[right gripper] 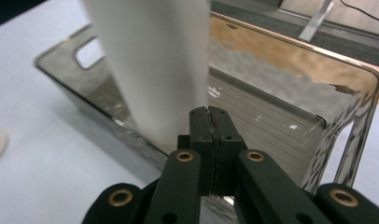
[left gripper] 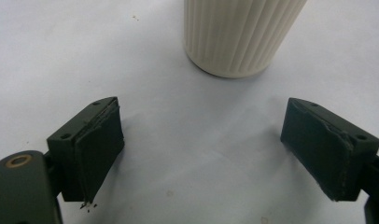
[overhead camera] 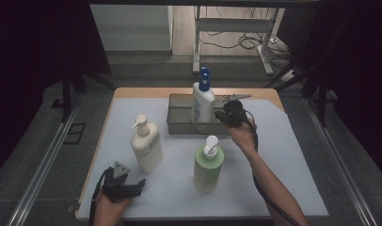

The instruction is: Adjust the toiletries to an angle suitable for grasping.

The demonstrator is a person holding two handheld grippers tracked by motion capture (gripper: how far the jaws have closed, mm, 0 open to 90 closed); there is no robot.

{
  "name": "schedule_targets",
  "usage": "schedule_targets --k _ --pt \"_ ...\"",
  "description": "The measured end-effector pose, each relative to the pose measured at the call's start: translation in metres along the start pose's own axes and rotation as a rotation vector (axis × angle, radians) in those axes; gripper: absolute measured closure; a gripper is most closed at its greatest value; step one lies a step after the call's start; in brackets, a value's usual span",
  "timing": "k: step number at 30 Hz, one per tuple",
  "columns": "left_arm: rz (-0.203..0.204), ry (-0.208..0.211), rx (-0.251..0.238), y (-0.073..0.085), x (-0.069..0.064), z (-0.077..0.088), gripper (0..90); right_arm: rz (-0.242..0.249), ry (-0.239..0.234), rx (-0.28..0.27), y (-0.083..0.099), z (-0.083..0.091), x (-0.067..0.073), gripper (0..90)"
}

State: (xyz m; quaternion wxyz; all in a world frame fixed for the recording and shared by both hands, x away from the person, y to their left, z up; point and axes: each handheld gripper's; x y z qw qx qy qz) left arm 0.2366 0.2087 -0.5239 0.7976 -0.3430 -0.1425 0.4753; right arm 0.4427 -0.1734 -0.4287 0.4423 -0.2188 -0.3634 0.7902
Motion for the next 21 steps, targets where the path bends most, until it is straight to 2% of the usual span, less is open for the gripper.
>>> schedule_targets --k 15,21 --pt "0.0 0.0 0.0 0.0 0.0 0.0 12.6 -0.05 0.02 0.036 -0.002 -0.03 -0.003 89.4" --pt "-0.001 0.0 0.001 0.0 0.0 0.0 12.6 -0.067 0.012 0.074 0.001 -0.039 -0.005 89.2"
Point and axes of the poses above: each handheld gripper's, and its own axes: z roughly backward along the jaws, y roughly out of its underside, x roughly to its left, and after that the axes turned 6 degrees about y, right-handed
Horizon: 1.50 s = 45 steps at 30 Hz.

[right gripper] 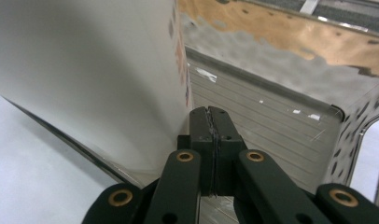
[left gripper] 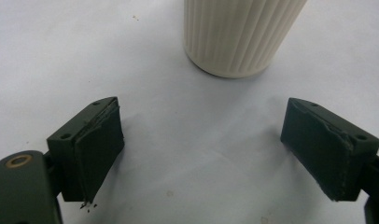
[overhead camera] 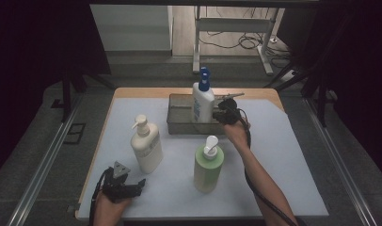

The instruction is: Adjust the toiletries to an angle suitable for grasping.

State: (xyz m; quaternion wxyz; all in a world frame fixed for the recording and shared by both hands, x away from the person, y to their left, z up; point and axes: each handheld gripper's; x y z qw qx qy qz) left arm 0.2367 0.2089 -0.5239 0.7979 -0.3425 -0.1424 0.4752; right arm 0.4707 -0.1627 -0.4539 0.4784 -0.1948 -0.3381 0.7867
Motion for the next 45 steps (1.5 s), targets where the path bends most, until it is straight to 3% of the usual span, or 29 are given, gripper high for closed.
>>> schedule_targets --k 8,20,31,45 --pt "0.0 0.0 0.0 0.0 0.0 0.0 12.6 -0.019 -0.011 0.012 -0.001 -0.005 0.001 89.1" --pt "0.0 0.0 0.0 0.0 0.0 0.0 12.6 0.012 -0.029 0.017 -0.008 -0.016 0.017 88.1" --pt "0.004 0.001 -0.003 0.0 0.0 0.0 12.6 -0.013 -0.075 0.005 -0.018 -0.021 0.021 88.0" --pt "0.004 0.001 -0.003 0.0 0.0 0.0 12.6 0.009 -0.083 0.023 -0.021 -0.029 0.03 87.9"
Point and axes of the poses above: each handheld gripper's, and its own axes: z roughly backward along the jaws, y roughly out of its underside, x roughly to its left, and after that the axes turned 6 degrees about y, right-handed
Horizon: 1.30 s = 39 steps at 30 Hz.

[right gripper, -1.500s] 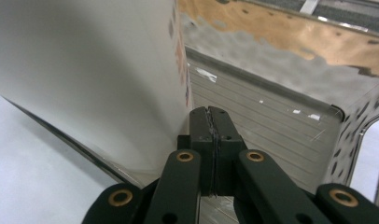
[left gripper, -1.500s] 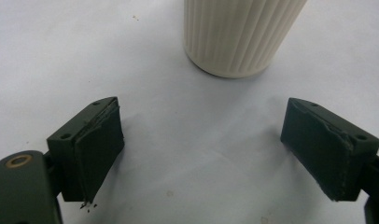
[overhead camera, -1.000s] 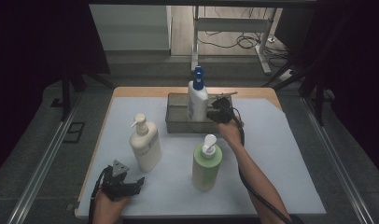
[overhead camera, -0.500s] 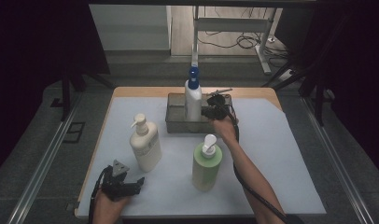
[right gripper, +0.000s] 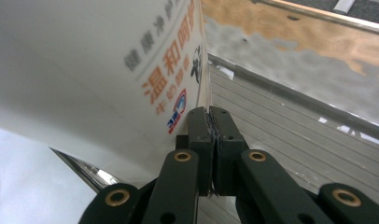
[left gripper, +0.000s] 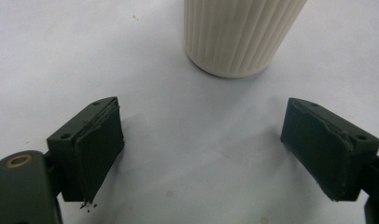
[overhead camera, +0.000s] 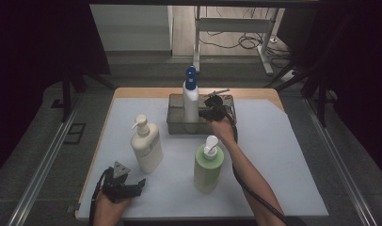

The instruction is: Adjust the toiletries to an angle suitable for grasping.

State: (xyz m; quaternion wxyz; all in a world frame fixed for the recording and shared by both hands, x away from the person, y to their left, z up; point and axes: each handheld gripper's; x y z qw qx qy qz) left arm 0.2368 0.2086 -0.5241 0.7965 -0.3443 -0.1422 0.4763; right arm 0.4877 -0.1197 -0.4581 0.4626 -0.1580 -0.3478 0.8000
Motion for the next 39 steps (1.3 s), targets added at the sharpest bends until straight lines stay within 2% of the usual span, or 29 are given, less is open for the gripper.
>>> schedule_targets --k 22,39 --pt "0.001 0.001 -0.001 0.0 0.0 0.0 12.6 0.017 -0.041 0.005 -0.007 -0.012 0.018 87.9" --pt "0.001 0.001 -0.001 0.0 0.0 0.0 12.6 0.022 -0.088 -0.02 -0.012 -0.024 0.036 86.7"
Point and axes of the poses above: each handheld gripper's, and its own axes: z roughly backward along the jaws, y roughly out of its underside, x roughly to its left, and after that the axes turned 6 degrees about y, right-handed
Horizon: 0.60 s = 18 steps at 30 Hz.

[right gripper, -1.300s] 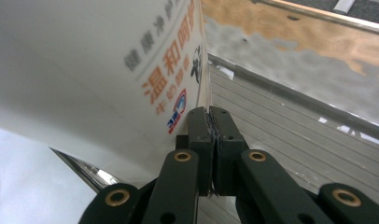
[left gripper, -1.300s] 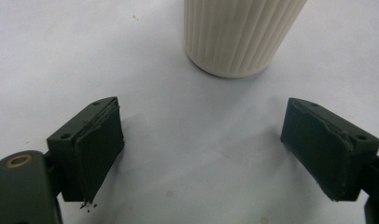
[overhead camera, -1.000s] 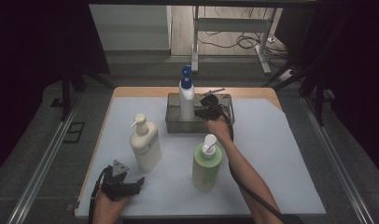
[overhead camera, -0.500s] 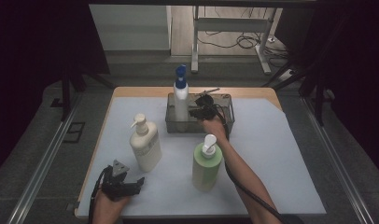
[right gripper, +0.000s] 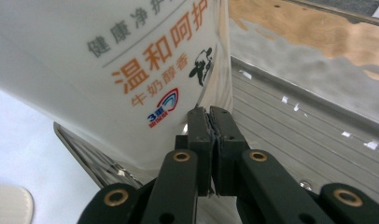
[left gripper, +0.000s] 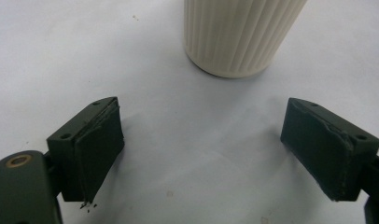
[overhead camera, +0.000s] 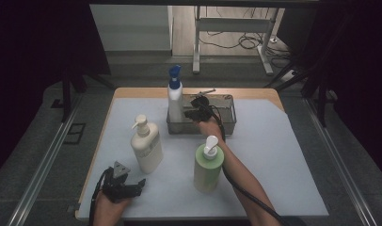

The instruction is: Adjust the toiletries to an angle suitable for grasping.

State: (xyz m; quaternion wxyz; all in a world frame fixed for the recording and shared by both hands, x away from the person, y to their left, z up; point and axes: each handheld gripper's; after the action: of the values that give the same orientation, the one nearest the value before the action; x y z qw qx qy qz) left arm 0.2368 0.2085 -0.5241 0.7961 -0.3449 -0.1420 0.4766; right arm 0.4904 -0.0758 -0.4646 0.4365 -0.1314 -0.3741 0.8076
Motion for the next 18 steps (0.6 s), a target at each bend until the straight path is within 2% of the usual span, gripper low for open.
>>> schedule_targets --k 6,14,18 --pt "0.0 0.0 0.0 0.0 0.0 0.0 12.6 0.004 0.001 -0.004 -0.0015 -0.0013 0.0034 87.3" --pt "0.0 0.0 0.0 0.0 0.0 0.0 12.6 0.047 0.025 0.009 -0.0021 -0.0018 0.007 88.1" --pt "0.0 0.0 0.0 -0.0001 0.0 0.0 12.6 0.064 0.038 0.013 -0.0016 -0.0008 0.0075 84.3"
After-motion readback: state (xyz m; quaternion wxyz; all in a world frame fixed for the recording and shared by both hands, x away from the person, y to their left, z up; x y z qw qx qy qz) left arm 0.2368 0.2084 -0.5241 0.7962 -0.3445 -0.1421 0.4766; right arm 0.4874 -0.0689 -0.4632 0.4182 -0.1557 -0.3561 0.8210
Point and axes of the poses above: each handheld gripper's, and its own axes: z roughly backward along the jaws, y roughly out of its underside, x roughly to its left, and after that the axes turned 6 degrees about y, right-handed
